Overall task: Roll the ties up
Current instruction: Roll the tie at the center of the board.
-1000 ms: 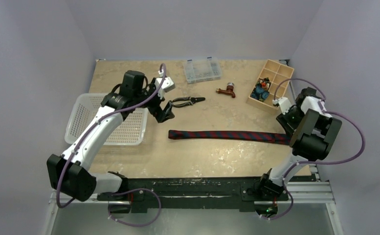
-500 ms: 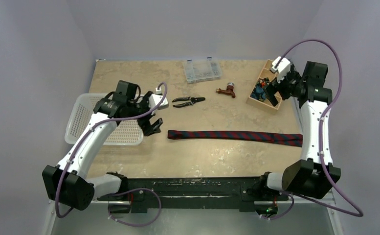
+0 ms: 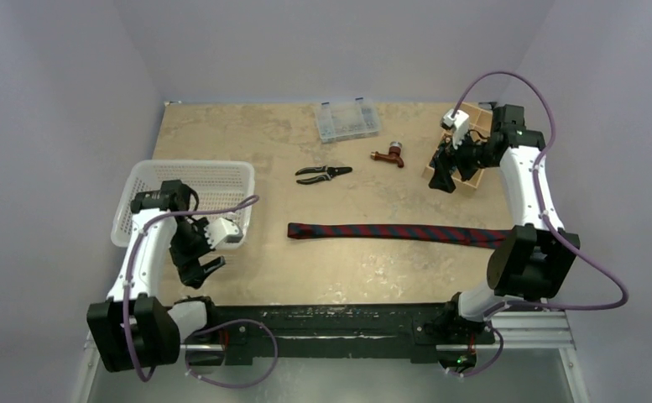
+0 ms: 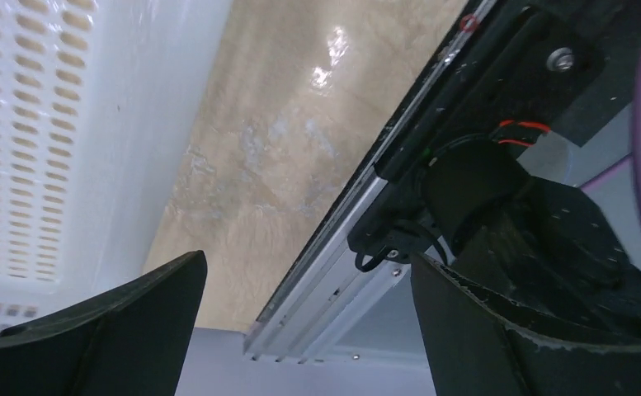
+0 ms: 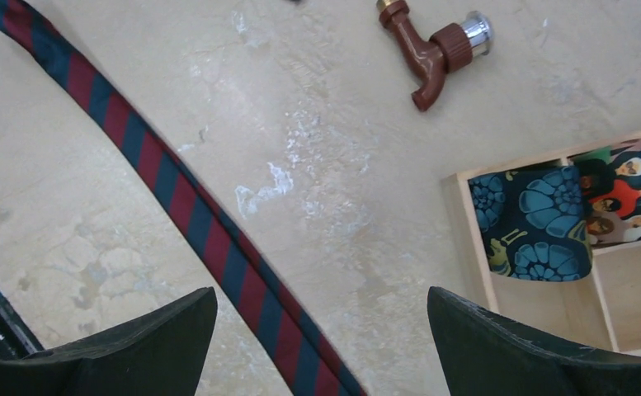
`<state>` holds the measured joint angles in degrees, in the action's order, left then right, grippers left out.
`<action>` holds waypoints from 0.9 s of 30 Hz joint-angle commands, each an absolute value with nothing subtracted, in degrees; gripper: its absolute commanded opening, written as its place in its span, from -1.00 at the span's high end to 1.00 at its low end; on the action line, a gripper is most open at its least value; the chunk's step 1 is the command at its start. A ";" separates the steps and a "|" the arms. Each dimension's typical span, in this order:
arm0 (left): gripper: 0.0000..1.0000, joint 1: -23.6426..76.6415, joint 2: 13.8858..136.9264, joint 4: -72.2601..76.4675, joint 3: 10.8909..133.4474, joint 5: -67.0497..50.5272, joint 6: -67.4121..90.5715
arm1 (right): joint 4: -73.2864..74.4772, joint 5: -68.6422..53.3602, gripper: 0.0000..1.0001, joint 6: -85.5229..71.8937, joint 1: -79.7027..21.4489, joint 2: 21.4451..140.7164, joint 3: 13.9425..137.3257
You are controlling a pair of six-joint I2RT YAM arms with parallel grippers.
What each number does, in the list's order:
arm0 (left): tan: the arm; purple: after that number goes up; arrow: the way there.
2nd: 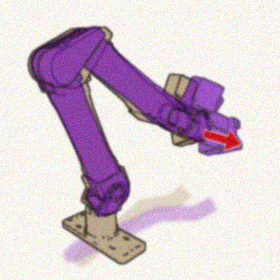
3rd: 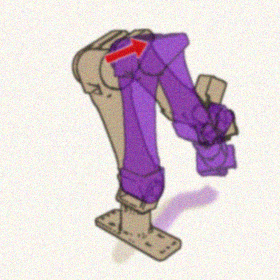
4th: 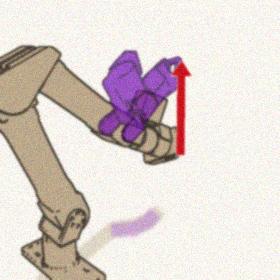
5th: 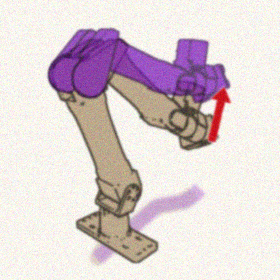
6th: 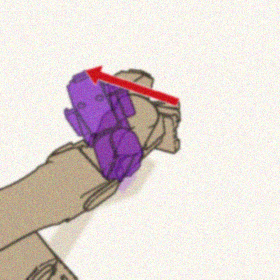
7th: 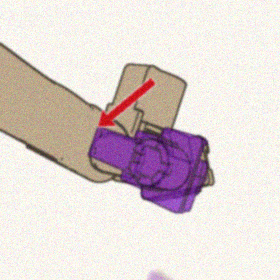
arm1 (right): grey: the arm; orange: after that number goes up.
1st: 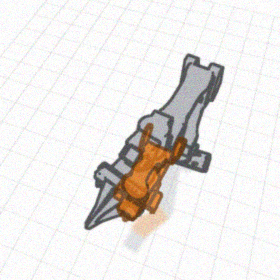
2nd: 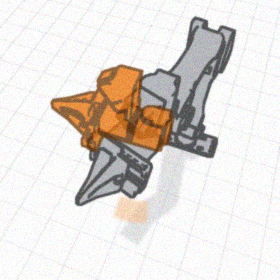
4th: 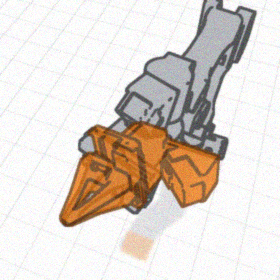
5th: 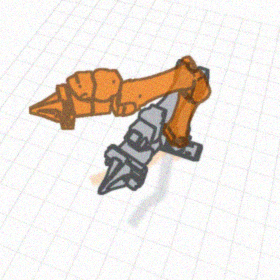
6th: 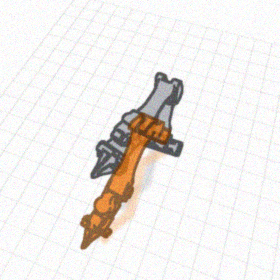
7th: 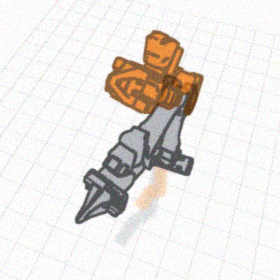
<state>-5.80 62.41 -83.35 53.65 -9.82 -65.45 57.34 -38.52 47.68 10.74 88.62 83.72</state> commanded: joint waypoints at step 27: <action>-0.92 5.66 74.76 -44.86 59.28 -44.72 -52.09 | 44.49 -41.40 -0.04 21.65 -6.04 86.61 68.80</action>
<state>1.13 75.24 -51.57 65.30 -32.29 -57.41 51.35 -36.99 35.03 -3.97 82.83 68.62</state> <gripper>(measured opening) 0.964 0.641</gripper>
